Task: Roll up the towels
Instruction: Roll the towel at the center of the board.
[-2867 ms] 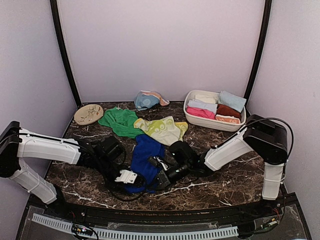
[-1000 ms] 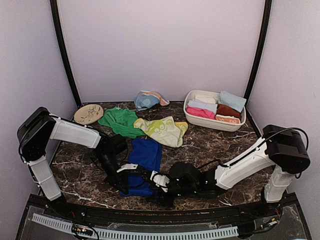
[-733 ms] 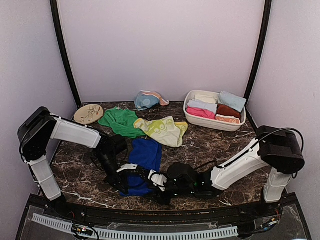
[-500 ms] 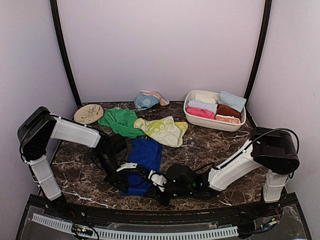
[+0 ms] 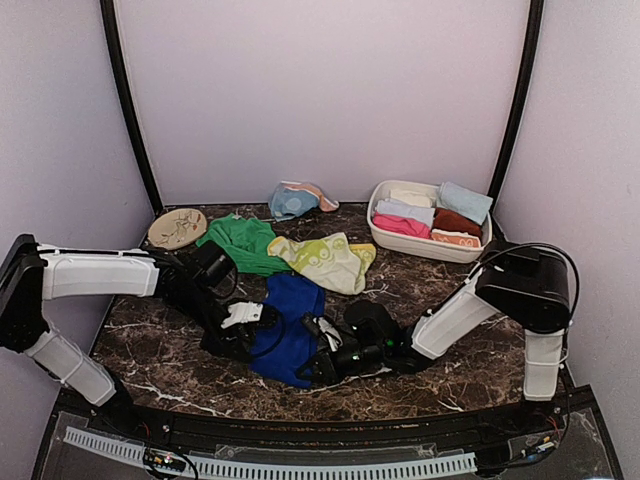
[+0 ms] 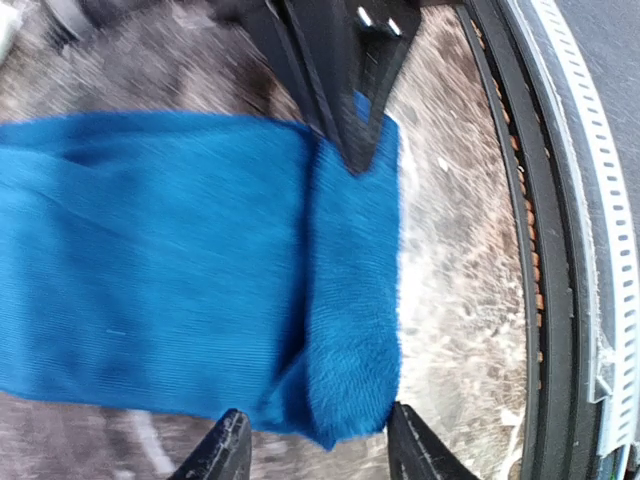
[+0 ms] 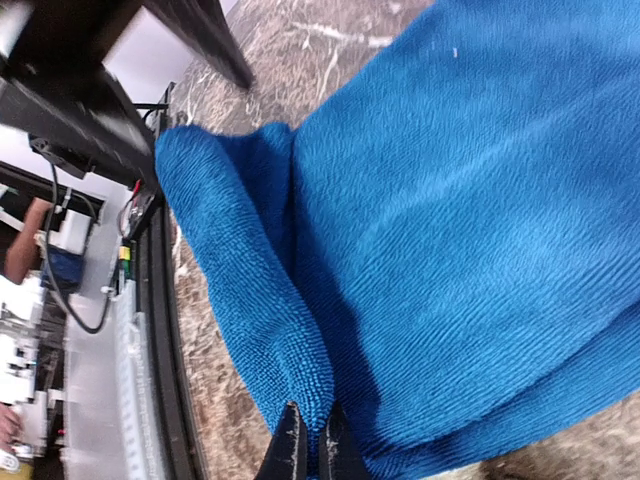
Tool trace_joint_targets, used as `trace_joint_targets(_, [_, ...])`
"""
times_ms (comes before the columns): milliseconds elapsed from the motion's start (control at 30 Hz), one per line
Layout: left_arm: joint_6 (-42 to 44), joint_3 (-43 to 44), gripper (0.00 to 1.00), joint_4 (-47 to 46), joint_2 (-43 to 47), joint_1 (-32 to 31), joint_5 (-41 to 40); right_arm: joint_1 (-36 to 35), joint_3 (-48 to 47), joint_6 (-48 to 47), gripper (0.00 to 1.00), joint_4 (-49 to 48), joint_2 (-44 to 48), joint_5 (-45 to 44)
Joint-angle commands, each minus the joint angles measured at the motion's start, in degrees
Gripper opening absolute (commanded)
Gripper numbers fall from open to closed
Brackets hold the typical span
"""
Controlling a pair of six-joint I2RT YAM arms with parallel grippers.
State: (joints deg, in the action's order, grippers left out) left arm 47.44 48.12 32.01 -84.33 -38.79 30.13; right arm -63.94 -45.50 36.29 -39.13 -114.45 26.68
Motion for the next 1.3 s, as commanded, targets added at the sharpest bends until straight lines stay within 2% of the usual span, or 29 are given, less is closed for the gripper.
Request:
trace_joint_targets(0, [3.2,4.7,0.46,3.0,2.0,-1.0,-0.7,0.9,-1.0,5.2,0.0,3.5,-1.2,5.3])
trace_joint_targets(300, [3.1,2.8,0.43,0.2,1.7,-11.2,-4.7,1.6,-4.0,5.2,0.0,10.4,-2.0,6.1])
trace_joint_targets(467, [1.9,2.1,0.4,-1.3,-0.2,-12.0,-4.5,1.9,-3.8,5.8,0.0,11.7,-1.6,5.9])
trace_joint_targets(667, [3.1,-2.8,0.39,-5.7,-1.3,-12.0,-8.8,2.3,-3.5,7.4,0.0,10.9,-2.0,6.8])
trace_joint_targets(833, [2.4,-3.8,0.39,-7.6,1.5,-12.0,-8.2,2.3,-4.6,7.2,0.0,12.8,-2.9,7.8])
trace_joint_targets(1100, [2.5,0.3,0.41,-5.8,4.0,-12.5,-10.3,2.7,-5.5,6.5,0.0,15.6,-3.3,8.6])
trace_joint_targets(1167, [2.0,2.8,0.41,-3.3,4.0,-12.5,-8.3,2.7,-5.5,6.3,0.0,16.3,-3.2,8.6])
trace_joint_targets(1267, [1.3,4.1,0.3,0.2,3.6,-13.7,-4.4,2.9,-5.6,6.0,0.0,16.9,-3.4,8.7])
